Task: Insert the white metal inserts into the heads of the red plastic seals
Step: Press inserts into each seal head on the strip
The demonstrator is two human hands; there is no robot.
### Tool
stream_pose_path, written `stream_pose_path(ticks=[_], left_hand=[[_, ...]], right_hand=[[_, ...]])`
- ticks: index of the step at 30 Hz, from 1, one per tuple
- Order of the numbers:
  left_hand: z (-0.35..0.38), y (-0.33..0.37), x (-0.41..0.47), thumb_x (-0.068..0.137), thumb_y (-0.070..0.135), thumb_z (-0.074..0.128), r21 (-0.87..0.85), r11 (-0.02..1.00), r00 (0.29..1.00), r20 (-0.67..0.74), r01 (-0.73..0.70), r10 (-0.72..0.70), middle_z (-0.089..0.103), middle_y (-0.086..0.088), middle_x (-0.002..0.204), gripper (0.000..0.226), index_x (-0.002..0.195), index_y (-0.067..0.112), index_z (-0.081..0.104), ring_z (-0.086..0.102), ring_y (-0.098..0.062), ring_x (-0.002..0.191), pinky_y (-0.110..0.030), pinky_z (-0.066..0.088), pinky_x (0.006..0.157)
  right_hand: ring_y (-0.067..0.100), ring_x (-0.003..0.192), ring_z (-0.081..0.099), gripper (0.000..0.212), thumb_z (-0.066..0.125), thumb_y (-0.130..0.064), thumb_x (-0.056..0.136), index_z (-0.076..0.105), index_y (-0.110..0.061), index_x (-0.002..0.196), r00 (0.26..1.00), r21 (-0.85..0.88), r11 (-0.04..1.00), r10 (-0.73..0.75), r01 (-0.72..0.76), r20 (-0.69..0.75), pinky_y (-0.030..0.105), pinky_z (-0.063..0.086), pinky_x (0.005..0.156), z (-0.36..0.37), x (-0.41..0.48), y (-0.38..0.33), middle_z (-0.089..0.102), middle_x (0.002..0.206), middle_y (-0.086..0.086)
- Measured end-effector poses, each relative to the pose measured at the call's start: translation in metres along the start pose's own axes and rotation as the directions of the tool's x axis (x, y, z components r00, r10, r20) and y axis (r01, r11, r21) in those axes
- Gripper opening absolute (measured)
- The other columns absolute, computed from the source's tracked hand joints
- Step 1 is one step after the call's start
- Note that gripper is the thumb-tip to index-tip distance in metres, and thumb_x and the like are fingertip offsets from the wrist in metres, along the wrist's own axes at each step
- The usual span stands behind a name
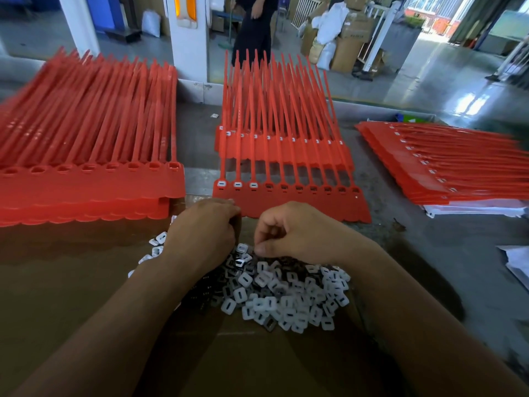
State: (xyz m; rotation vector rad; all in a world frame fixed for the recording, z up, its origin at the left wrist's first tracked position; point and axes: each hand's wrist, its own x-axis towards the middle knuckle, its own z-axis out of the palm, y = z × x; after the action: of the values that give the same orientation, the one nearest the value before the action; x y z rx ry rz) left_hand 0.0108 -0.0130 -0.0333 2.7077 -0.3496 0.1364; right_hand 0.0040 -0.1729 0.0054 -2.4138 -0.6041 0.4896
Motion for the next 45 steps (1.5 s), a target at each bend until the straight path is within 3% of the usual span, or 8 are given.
stream_pose_path(ticks=[3,7,12,20,25,37,40,45], left_hand=[[0.000,0.000,0.000,0.087,0.007,0.043,0.002,1.000,1.000,0.012,0.004,-0.004,0.047,0.002,0.139,0.042,0.125,0.017,0.056,0.042,-0.016,0.126,-0.031,0.034,0.103],[-0.001,0.002,-0.001,0.086,0.006,0.043,0.000,1.000,1.000,0.011,0.002,-0.002,0.048,0.002,0.138,0.042,0.124,0.017,0.057,0.043,-0.016,0.125,-0.030,0.035,0.101],[-0.002,0.001,-0.002,0.085,0.004,0.043,-0.007,1.000,1.000,0.007,-0.003,0.003,0.053,0.000,0.132,0.039,0.118,0.014,0.062,0.048,-0.018,0.120,-0.032,0.039,0.097],[-0.002,0.002,-0.003,0.088,0.007,0.043,-0.023,1.000,1.000,-0.024,-0.010,0.010,0.059,-0.002,0.124,0.032,0.111,0.012,0.066,0.054,-0.020,0.111,-0.031,0.041,0.092],[-0.003,0.003,-0.004,0.087,0.007,0.044,-0.026,1.000,1.000,-0.028,-0.002,0.002,0.060,-0.001,0.122,0.032,0.109,0.012,0.066,0.055,-0.020,0.109,-0.029,0.043,0.088],[-0.003,0.003,-0.005,0.087,0.007,0.043,-0.017,1.000,1.000,-0.029,0.009,-0.010,0.061,-0.001,0.120,0.031,0.107,0.012,0.066,0.056,-0.020,0.107,-0.029,0.044,0.086],[-0.003,0.003,-0.005,0.087,0.007,0.043,-0.014,1.000,1.000,-0.022,0.008,-0.009,0.060,-0.001,0.122,0.032,0.108,0.012,0.066,0.055,-0.019,0.108,-0.029,0.043,0.087],[-0.003,0.003,-0.004,0.086,0.006,0.044,-0.010,1.000,1.000,-0.020,0.000,0.000,0.059,-0.001,0.123,0.033,0.109,0.013,0.066,0.054,-0.019,0.108,-0.030,0.044,0.087]], right_hand=[[-0.003,0.070,0.058,0.006,0.065,-0.018,0.085,0.063,-0.024,0.084,0.996,0.092,0.995,0.035,-0.027,-0.083,0.012,0.047,0.066,-0.004,0.000,0.004,0.063,0.075,-0.013],[-0.001,0.081,0.060,0.018,0.062,-0.014,0.087,0.063,-0.031,0.082,0.976,0.166,0.984,0.092,-0.059,-0.197,0.012,0.045,0.070,-0.010,0.003,0.011,0.065,0.085,-0.012],[-0.003,0.065,0.058,0.017,0.064,-0.012,0.085,0.063,-0.027,0.079,0.950,0.203,0.973,0.165,-0.113,-0.264,0.010,0.044,0.057,-0.015,0.016,0.024,0.064,0.075,-0.013],[0.000,0.071,0.051,0.019,0.063,-0.013,0.085,0.060,-0.025,0.071,0.828,0.147,0.975,0.218,-0.165,-0.517,0.014,0.035,0.059,-0.020,0.059,0.042,0.055,0.072,-0.015],[0.010,0.083,0.055,0.007,0.063,-0.015,0.085,0.070,-0.017,0.082,0.818,0.140,0.964,0.264,-0.224,-0.511,0.025,0.042,0.075,-0.015,0.075,0.049,0.063,0.087,-0.003],[0.002,0.070,0.051,0.015,0.062,-0.015,0.085,0.066,-0.022,0.072,0.847,0.132,0.948,0.318,-0.289,-0.426,0.018,0.037,0.057,-0.020,0.080,0.051,0.058,0.074,-0.009],[0.004,0.072,0.052,0.008,0.064,-0.014,0.084,0.068,-0.018,0.078,0.838,0.116,0.950,0.310,-0.290,-0.448,0.023,0.043,0.064,-0.019,0.082,0.051,0.055,0.070,-0.013],[0.006,0.076,0.055,0.019,0.070,-0.012,0.078,0.065,-0.026,0.066,0.799,0.159,0.950,0.312,-0.268,-0.514,0.026,0.046,0.073,-0.017,0.083,0.054,0.055,0.067,-0.017]])
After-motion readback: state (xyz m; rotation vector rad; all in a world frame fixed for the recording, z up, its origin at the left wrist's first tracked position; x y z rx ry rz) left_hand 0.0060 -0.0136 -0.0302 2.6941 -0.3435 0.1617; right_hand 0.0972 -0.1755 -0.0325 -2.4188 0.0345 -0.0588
